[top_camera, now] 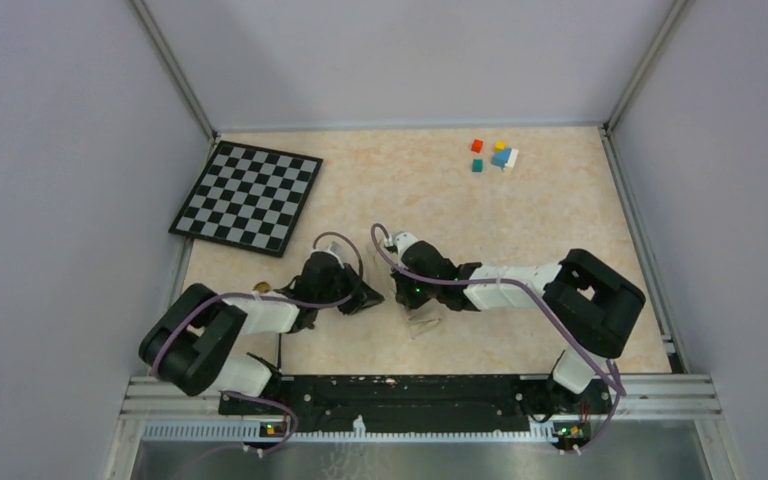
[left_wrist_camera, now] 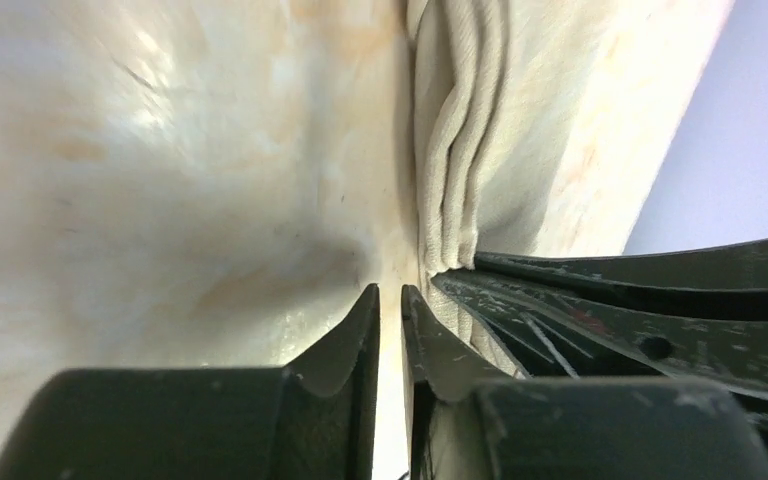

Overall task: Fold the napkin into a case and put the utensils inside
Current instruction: Smooth out the smaller rectangle-folded napkin at the center of the board.

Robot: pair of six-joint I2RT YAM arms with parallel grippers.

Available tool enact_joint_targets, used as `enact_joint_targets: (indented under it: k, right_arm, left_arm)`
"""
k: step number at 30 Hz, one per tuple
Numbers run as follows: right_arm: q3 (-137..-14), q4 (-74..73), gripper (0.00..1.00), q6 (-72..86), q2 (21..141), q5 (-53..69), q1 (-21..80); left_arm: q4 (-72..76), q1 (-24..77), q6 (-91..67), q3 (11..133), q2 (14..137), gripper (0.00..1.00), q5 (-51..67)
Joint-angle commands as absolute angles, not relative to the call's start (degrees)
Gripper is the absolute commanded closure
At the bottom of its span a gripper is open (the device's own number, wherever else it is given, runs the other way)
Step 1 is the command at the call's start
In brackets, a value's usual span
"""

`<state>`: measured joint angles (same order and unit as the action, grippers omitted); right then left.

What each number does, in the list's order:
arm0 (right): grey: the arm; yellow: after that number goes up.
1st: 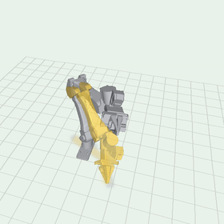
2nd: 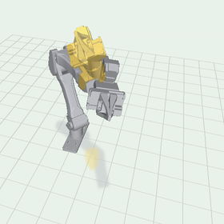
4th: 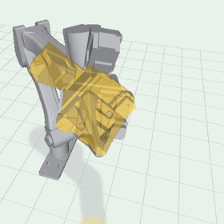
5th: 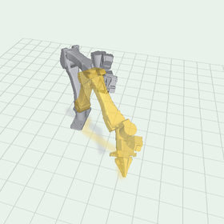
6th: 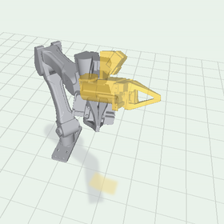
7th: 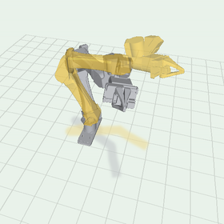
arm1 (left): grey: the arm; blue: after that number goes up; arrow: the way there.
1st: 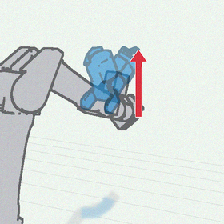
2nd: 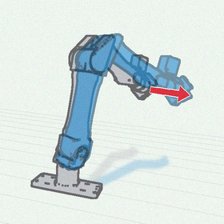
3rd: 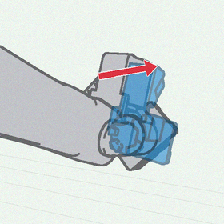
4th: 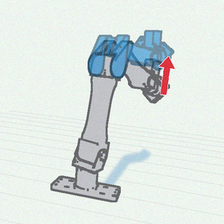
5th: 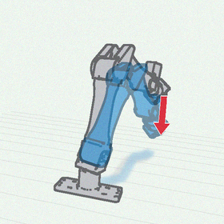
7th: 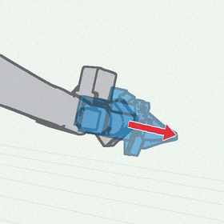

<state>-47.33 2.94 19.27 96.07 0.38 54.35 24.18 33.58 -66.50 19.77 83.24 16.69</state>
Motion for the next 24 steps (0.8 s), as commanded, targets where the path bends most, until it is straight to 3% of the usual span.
enact_joint_targets:
  k: [1,5,11,19,21,24]
  right_arm:
    - [-45.93,3.42,0.96,19.01,96.69,0.37,53.79]
    - [-45.52,3.83,0.93,19.11,96.24,0.75,53.41]
    - [-44.69,5.16,0.92,20.2,95.84,2.01,52.91]
    - [-43.58,3.57,0.86,20.55,92.47,3.56,53.18]
    - [-43.93,0.95,0.81,19.34,90.6,2.06,54.59]
    - [-45.13,-3.33,0.61,16.37,87.27,-5.73,58.56]
  left_arm:
    - [17.24,28.55,-56.66,21.65,74.48,0.81,15.81]
    - [12.42,24.71,-51.89,29.59,73.37,0.89,17.56]
    - [15.09,24.34,-50.51,38.42,85.37,0.98,24.52]
    - [17.11,23.73,-44.88,44.36,102.59,1.0,20.25]
    - [16.11,23.4,-42.67,45.75,104.76,1.0,18.67]
    - [14.86,23.38,-40.82,46.94,106.24,1.0,19.03]
